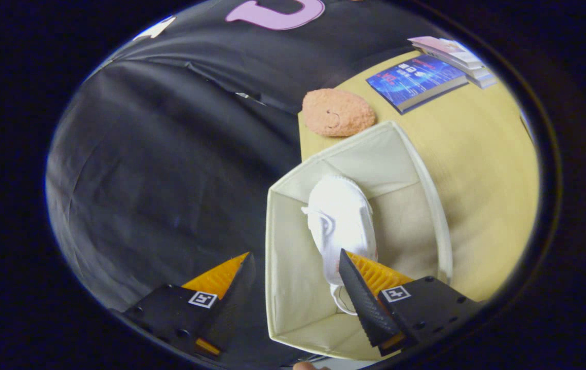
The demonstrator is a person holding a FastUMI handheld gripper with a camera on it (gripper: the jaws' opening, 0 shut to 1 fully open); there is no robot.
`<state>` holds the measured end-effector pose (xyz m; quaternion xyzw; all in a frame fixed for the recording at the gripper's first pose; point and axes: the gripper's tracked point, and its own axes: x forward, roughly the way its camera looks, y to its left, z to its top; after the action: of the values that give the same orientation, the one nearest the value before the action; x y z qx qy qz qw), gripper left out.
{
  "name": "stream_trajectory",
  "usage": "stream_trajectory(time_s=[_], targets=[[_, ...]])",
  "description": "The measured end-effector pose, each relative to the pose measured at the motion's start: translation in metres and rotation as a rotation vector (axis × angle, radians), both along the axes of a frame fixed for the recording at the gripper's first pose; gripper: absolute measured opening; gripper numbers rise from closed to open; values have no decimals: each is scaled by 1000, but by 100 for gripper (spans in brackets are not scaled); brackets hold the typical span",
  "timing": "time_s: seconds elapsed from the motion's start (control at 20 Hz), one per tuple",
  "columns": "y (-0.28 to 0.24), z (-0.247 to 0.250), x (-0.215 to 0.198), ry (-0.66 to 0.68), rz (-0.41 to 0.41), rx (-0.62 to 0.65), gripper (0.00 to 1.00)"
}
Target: Open the storage box then place both shoes into the box .Put the left shoe in first, then the right shoe, with the right side of both shoes facing outward in a uniform manner.
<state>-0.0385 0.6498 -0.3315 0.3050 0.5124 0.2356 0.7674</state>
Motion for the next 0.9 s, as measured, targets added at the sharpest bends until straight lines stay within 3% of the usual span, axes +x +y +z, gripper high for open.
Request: stream_trajectory(time_s=[0.25, 0.5, 0.7, 0.9], targets=[[-38, 46, 14, -33, -3, 81, 99], [-121, 83, 31, -142, -58, 74, 99], [-207, 99, 42, -245, -69, -19, 100], [-298, 93, 43, -331, -46, -197, 100]])
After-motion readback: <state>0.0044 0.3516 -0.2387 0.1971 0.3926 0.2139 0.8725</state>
